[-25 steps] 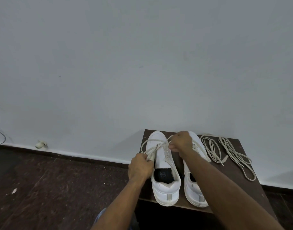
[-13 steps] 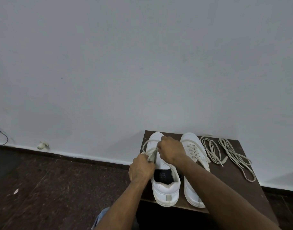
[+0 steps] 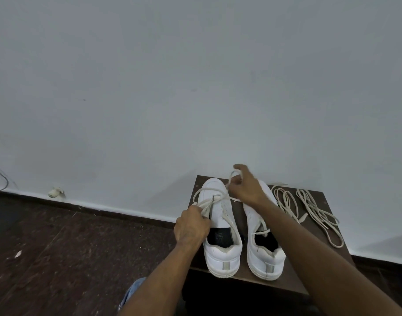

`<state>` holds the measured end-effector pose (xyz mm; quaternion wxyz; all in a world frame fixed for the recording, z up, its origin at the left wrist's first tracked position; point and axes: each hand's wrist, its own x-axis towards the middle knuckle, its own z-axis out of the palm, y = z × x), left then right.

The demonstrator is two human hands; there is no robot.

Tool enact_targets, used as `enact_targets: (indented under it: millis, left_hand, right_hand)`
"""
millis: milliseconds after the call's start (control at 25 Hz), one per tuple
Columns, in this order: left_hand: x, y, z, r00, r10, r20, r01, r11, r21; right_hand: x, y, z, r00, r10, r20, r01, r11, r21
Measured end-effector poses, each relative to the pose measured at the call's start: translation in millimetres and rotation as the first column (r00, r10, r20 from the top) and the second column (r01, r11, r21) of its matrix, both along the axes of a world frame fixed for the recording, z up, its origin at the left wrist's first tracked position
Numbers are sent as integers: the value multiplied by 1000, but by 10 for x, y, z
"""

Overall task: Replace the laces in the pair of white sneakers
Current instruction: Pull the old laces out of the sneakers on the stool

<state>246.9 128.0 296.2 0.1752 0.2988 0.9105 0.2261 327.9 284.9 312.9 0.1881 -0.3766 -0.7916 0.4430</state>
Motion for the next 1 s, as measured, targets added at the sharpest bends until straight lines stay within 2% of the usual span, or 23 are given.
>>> enact_targets:
  millis: [80, 160, 240, 320, 400, 480, 560, 640, 680, 720, 800, 880, 1000]
  left_hand:
    - [-5, 4, -14, 1000, 3, 9, -3, 1000, -4]
    - [-15, 19, -32, 1000, 5, 11, -5, 1000, -5]
    - [-16, 29, -42, 1000, 9, 15, -8, 1000, -9]
    - [-20, 24, -45, 1000, 8, 15, -8, 1000, -13]
    - [-14, 19, -31, 1000, -1, 14, 1, 1000, -14]
    - [-11, 19, -15, 1000, -7, 6, 7, 1000, -13]
    - [-10, 15, -10, 1000, -12, 3, 12, 1000, -7]
    - [-8, 23, -13, 1000, -18, 2, 18, 1000, -2]
    - [-3, 24, -10, 1000, -25, -4, 25, 1000, -7]
    - [1, 33, -8, 999, -30, -13, 30, 999, -10]
    - [2, 36, -13, 999, -35, -26, 35, 999, -14]
    - [-2, 28, -23, 999, -33, -26, 32, 999, -19]
    - [-12, 23, -19, 999, -32, -22, 32, 999, -20]
  right_hand:
    - [-118, -114, -193, 923, 209, 325, -275, 946, 173]
    - [-205, -224, -285, 818, 139, 559, -376, 864, 336]
    - [-256, -328, -300, 802, -2, 597, -356, 801, 481]
    - [-269, -365, -306, 846, -39, 532, -293, 800, 524]
    - [-221, -274, -281, 923, -106, 370, -72, 897, 436]
    - [-147, -106, -135, 953, -278, 119, 258, 953, 156]
    - [-50, 83, 98, 873, -466, -145, 453, 884, -115]
    - [69, 254, 334, 803, -522, -286, 472, 851, -228]
    - [108, 307, 405, 835, -473, -281, 430, 880, -202]
    - [132, 319, 447, 896, -389, -214, 368, 921, -131]
    - [97, 238, 310, 979, -201, 46, 200, 980, 24]
    - [1, 85, 38, 958, -74, 276, 48, 994, 99]
    - [-156, -150, -258, 856, 24, 516, -142, 972, 189]
